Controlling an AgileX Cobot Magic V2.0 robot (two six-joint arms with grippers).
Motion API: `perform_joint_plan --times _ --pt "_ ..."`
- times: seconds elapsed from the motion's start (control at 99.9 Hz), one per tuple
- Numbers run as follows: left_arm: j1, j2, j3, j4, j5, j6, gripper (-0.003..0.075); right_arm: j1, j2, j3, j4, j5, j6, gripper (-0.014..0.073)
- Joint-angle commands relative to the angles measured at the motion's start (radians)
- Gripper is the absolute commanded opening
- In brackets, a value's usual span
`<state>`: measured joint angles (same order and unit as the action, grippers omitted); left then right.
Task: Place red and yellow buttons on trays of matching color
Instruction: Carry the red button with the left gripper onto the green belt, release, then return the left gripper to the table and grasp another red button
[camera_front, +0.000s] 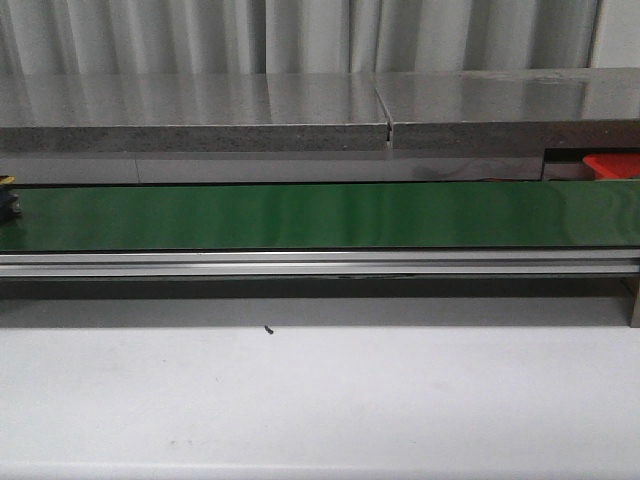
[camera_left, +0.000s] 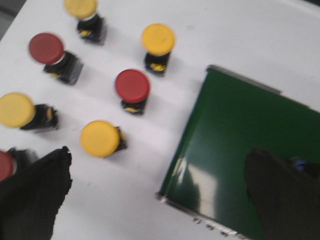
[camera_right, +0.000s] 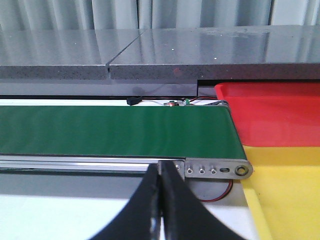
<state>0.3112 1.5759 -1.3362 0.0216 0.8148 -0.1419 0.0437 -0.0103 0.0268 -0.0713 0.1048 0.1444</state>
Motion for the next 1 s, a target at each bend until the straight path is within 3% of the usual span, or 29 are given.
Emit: perform_joint_plan --times 0.0,0.19,0.4,0.991 --pt "0.070 -0.074 0.045 0.010 -0.054 -0.014 0.0654 -0.004 -0.017 0.000 -0.010 -0.075 -0.001 -0.0067" --pt "0.220 -0.112 0.177 0.013 -0.128 -0.014 0.0653 -0.004 -0.017 0.000 -0.010 -0.075 -0.001 -0.0067" --pt "0.307 -0.111 0.246 0.013 -0.225 -0.014 0.0653 -0.004 -0.017 0.000 -0.010 -0.075 -0.001 -0.0067" --pt "0.350 0.102 0.196 -0.009 -0.301 -0.016 0.0652 -0.004 -0.017 0.000 -0.010 -0.075 -0.001 -0.0067"
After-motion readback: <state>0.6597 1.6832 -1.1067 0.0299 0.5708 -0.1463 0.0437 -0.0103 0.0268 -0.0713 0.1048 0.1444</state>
